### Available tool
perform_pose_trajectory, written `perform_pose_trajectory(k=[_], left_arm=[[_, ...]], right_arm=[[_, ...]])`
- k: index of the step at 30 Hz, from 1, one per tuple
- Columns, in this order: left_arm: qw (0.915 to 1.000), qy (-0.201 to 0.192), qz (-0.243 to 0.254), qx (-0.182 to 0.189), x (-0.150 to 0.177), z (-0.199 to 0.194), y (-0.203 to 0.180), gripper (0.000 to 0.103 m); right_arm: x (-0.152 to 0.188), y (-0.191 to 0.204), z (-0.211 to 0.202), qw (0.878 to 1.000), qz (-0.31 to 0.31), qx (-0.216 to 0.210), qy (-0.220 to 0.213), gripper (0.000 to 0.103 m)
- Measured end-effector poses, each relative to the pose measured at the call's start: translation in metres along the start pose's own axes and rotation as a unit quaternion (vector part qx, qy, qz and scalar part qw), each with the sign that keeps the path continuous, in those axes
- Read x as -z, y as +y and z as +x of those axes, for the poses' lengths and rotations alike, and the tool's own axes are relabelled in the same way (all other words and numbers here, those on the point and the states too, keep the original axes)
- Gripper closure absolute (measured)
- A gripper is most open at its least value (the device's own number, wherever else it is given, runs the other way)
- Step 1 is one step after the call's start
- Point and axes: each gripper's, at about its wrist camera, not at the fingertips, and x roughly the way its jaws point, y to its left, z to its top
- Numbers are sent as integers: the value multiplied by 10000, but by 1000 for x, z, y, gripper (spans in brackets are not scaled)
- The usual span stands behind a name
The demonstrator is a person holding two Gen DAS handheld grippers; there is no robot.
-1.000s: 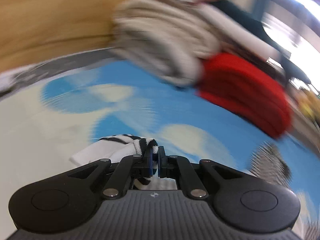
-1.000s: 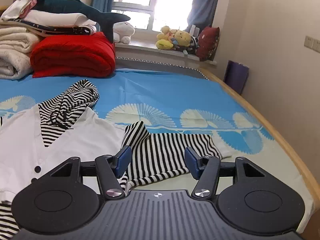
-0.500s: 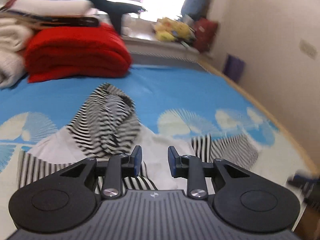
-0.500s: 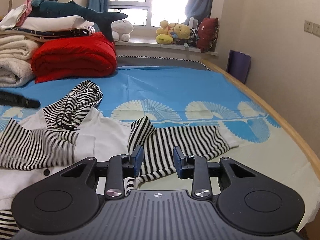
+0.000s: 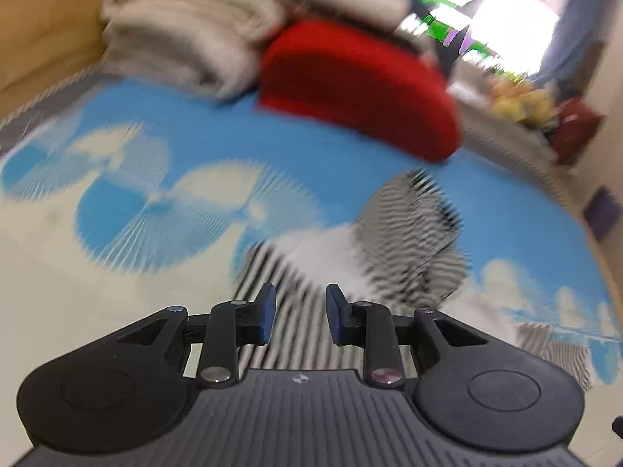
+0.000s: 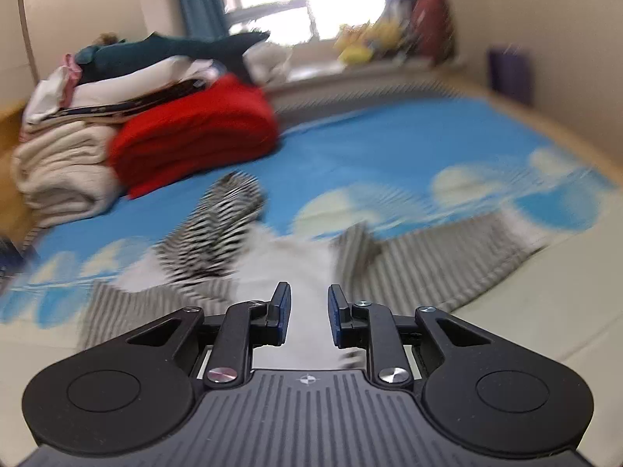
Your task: Fold small clothes
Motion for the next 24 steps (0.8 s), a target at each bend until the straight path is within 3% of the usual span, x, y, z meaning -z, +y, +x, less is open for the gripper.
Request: perform_pose_trajectory(k=[3, 6, 10, 13, 16, 20, 21, 23, 24], left_arm=[[9997, 117, -172, -116, -1, 18, 6, 73], [9990, 182, -6, -400, -2, 33, 4, 73], [9991, 239, 40, -344, -7, 41, 9, 73], [9992, 215, 160, -312, -3, 41, 10, 73], [9985, 332, 230, -379, -3, 50, 11, 73], [9979, 447, 277, -371, -5, 57, 12, 73], [9979, 444, 293, -356, -5, 57, 12, 73], [9980, 431, 325, -339, -5, 57, 13, 73], [9978, 444, 344, -351, -5, 57, 13, 73]], right_arm=[[-12, 15, 43, 9970, 416, -494, 424, 79], [-8, 26, 93, 9919, 764, -667, 760, 79], [17, 25, 156, 9836, 1165, -387, 1318, 78], [28, 16, 190, 9683, 1828, -306, 1674, 74], [35, 11, 213, 9618, 2106, 17, 1747, 71], [42, 8, 236, 9537, 2374, -54, 1845, 71], [40, 11, 237, 9557, 2336, -76, 1789, 76], [34, 14, 242, 9632, 2139, -76, 1626, 97], [31, 19, 238, 9687, 2017, -62, 1445, 98]])
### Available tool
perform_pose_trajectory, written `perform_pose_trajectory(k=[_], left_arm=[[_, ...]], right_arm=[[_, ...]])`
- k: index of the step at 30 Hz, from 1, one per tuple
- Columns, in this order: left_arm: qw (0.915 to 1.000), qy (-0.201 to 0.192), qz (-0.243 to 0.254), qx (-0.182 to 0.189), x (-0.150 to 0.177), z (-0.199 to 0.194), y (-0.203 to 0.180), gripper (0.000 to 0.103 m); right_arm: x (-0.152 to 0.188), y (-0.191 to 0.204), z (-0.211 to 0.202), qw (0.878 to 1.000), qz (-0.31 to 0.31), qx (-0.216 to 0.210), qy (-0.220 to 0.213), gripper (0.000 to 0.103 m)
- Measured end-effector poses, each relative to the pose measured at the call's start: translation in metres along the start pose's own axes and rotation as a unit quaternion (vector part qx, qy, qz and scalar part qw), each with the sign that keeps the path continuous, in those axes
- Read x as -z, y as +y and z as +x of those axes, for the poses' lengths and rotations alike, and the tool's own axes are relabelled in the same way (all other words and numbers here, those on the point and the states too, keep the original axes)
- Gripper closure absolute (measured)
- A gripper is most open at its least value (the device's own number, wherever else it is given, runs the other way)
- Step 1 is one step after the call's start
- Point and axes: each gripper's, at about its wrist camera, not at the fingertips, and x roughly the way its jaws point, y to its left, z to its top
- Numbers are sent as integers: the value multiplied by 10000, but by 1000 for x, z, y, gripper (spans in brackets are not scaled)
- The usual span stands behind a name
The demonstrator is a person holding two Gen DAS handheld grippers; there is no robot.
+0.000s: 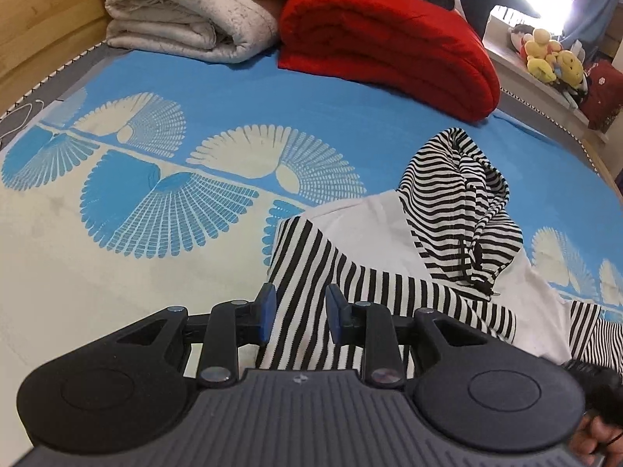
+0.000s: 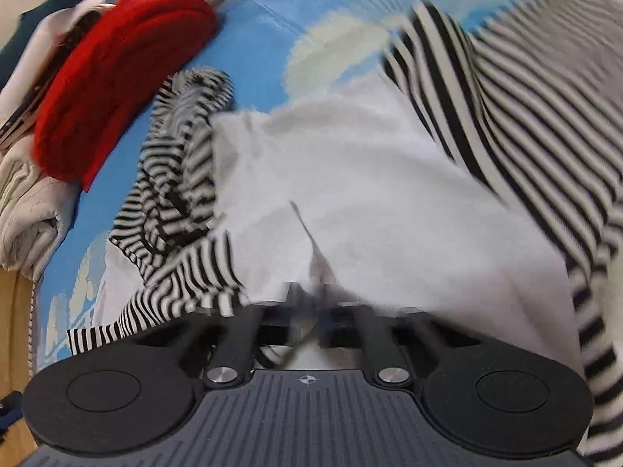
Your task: Fold small clothes
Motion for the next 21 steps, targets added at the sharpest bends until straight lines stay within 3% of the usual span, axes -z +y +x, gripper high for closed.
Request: perform_pose_trajectory(k=[5, 7, 10, 12, 15, 18, 21], left_arm=[[9998, 106, 178, -13, 5, 6, -1, 73], [9995, 197, 240, 14, 9, 11, -2, 73], [9988, 410, 253, 97, 17, 21, -3, 73], [9980, 546, 270, 164, 22, 27, -5, 73], [9963, 718, 430, 193, 32, 36, -13, 73], [9935, 912, 609, 301, 43, 45, -22, 73], [9904, 1144, 624, 453, 54, 56, -29, 73]], right_arm=[[-4, 22, -63, 9912, -190, -480, -1216, 98], [-2, 22, -83, 9888, -296, -302, -1434, 98], [-4, 9, -84, 9857, -409, 752, -1450, 98], [-8, -5, -76, 9820, -348, 1378, -1241, 97], [-16, -34, -65, 9876, 211, 1419, -643, 91], [-16, -38, -78, 9830, 190, 1546, -970, 90], [-17, -33, -80, 9911, -41, 931, -955, 89]])
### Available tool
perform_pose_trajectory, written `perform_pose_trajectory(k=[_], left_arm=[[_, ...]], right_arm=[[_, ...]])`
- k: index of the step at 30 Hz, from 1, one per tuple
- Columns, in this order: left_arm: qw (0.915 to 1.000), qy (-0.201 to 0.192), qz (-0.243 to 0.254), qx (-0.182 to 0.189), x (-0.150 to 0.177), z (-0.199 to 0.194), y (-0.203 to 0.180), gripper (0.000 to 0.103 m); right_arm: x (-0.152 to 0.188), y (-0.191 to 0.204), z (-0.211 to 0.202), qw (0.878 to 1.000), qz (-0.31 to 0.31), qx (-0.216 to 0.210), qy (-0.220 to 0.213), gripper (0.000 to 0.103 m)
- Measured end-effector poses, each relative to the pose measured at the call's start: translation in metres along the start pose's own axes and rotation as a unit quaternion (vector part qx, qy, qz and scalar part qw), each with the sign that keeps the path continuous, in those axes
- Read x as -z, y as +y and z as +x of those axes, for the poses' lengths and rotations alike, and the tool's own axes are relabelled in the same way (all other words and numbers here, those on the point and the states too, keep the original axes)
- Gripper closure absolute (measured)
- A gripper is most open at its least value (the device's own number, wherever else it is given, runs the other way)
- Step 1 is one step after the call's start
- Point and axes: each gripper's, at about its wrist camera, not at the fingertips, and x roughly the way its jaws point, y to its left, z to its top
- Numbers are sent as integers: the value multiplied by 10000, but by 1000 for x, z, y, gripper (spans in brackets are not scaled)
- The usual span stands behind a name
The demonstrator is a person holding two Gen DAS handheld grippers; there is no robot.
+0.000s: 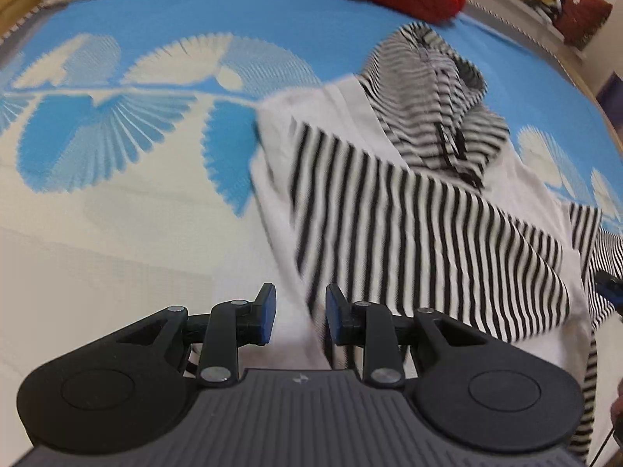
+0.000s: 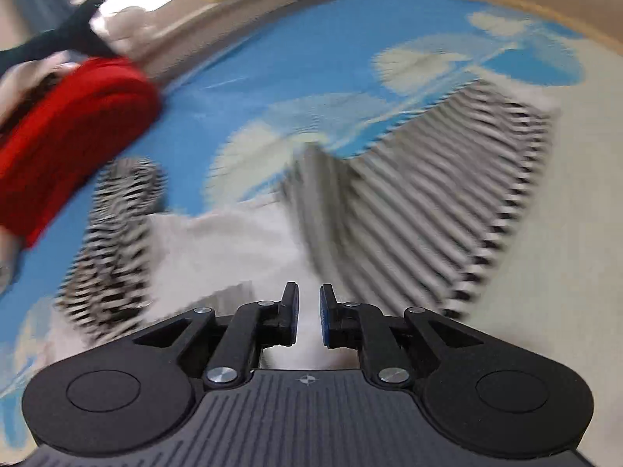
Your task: Fold small clothes
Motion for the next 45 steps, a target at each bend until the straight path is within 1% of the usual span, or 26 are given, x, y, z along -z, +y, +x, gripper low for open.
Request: perform_pose_trajectory(k=[1, 2, 3, 4, 5, 7, 8, 9, 10, 11, 12, 13, 15, 17, 20, 22, 24, 26, 28, 31, 32, 33, 35, 41, 43, 45], left_arm=[[10000, 90, 12, 40, 3, 6, -1, 73], [9998, 209, 34, 45, 7, 14, -2, 73], [9994, 346, 64, 1, 12, 22, -3, 73], [9987, 484, 101, -80, 16, 30, -3, 73], [9978, 618, 143, -202, 20, 36, -3, 73], [9975, 623, 177, -273, 22, 36, -6, 73], [9979, 561, 209, -243, 21, 32, -9, 73], [9985, 474, 238, -154, 21, 29, -11, 72], [9988, 407, 277, -46, 21, 29, -14, 72], [9982, 481, 360, -49, 23, 34, -16, 72], [9970, 611, 431, -181, 26, 42, -18, 72], [9968, 583, 484, -242, 29, 45, -20, 72], [9960, 589, 537, -394, 24, 39, -28, 72], [9974, 327, 569, -299, 18, 22, -39, 72], [9973, -55, 721, -131, 11, -3, -59, 71], [9963, -241, 821, -30, 9, -16, -74, 71], [9953, -340, 903, 27, 7, -23, -90, 70], [9947, -397, 942, 142, 6, -26, -103, 67], [9937, -443, 1015, 192, 7, -29, -111, 67], [9930, -464, 1083, 100, 10, -29, -121, 67], [9931, -464, 1077, 72, 10, -28, -122, 67], [9932, -460, 1065, 57, 10, -27, -122, 67], [9934, -461, 1044, 68, 9, -27, -120, 67], [9933, -440, 1062, 73, 9, -26, -117, 67], [9935, -443, 1049, 79, 9, -27, -117, 67], [9936, -442, 1040, 84, 8, -27, -117, 67]], right_arm=[[0, 0, 7, 9993, -21, -243, 274, 89], [2, -1, 15, 9979, -50, -296, 576, 87], [4, -4, 25, 9954, -133, -169, 937, 86], [9, -8, 35, 9911, -273, 165, 1291, 87], [11, -14, 37, 9901, -270, 303, 1343, 89], [5, -17, 29, 9922, -141, 245, 1212, 87], [2, -14, 24, 9934, -251, 207, 1102, 81], [0, -11, 18, 9949, -365, 91, 934, 69], [-2, -13, 15, 9956, -431, -12, 835, 64], [-1, -16, 17, 9949, -450, -17, 901, 61], [0, -20, 20, 9933, -438, 75, 1066, 61], [-1, -24, 27, 9912, -355, 231, 1256, 62], [-6, -38, 24, 9918, -97, 173, 1260, 63], [-18, -41, 13, 9944, -162, 50, 1043, 62], [-37, -50, -9, 9979, -431, -20, 485, 60], [-50, -62, -12, 9988, -420, 20, 244, 59], [-62, -81, -17, 9993, -326, 121, 125, 59], [-71, -95, -10, 9994, -205, 290, 49, 59], [-79, -117, -8, 9988, -25, 487, -1, 59], [-89, -144, -1, 9967, 344, 735, -41, 59], [-92, -152, 1, 9957, 476, 788, -44, 57], [-96, -162, 3, 9943, 636, 852, -47, 50], [-98, -176, 11, 9909, 881, 1015, -38, 42], [-103, -211, 29, 9816, 1352, 1346, -38, 42], [-103, -220, 32, 9780, 1573, 1369, -64, 42], [-105, -225, 33, 9761, 1700, 1337, -199, 41]])
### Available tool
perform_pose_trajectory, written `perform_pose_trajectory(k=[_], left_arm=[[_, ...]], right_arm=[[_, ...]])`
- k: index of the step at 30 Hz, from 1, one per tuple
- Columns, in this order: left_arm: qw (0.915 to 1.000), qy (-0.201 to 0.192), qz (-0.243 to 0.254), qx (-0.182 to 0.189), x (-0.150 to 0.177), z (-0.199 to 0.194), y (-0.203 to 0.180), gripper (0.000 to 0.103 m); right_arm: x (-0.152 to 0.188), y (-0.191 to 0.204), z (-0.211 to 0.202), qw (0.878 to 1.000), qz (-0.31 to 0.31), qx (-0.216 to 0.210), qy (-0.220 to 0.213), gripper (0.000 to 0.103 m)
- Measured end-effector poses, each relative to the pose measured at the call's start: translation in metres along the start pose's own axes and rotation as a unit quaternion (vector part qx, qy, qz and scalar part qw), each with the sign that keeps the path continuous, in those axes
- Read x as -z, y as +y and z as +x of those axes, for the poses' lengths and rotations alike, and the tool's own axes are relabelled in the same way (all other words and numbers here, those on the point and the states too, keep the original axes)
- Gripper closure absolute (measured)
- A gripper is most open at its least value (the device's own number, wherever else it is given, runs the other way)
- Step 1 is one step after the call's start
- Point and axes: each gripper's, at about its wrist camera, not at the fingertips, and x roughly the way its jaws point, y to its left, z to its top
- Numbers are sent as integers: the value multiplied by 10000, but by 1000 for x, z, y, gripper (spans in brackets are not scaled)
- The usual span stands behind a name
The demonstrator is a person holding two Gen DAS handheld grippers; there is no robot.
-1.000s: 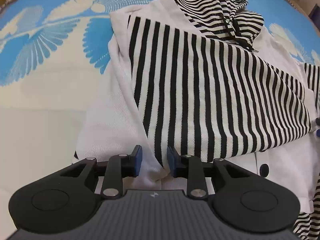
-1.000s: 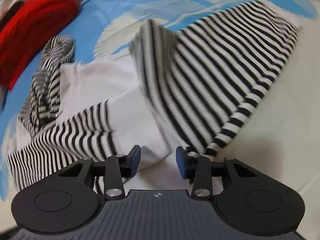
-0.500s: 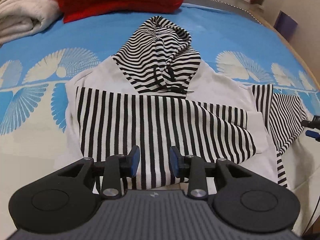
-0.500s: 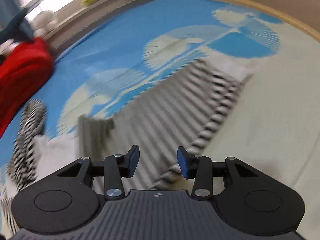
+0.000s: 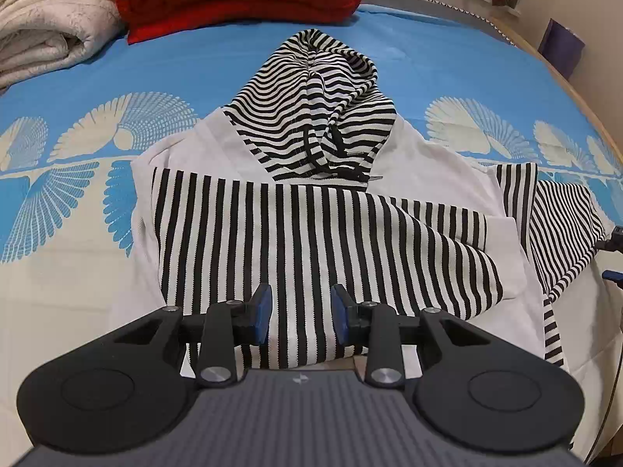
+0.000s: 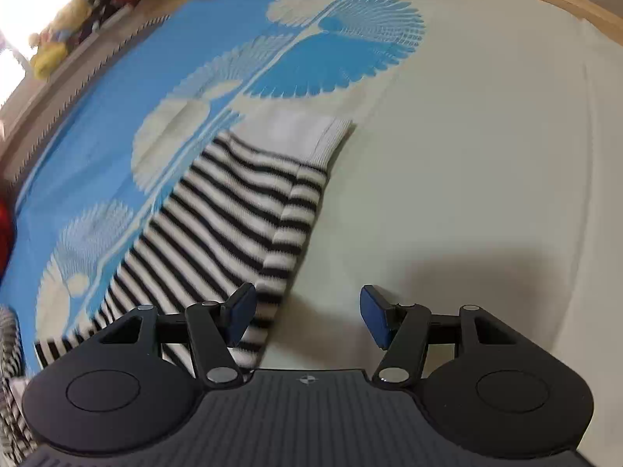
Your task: Fold small clothes
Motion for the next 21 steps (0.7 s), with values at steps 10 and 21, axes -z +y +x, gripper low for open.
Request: perform_pose_trajectory(k=[10, 21], left_arm=[[10000, 18, -34, 16, -1, 1, 0, 67], [9982, -172, -573, -3, -13, -16, 37, 67]], right_arm=[[7, 18, 8, 9978, -410, 227, -476, 56], [20, 81, -65, 9766, -953, 54, -1926, 103]])
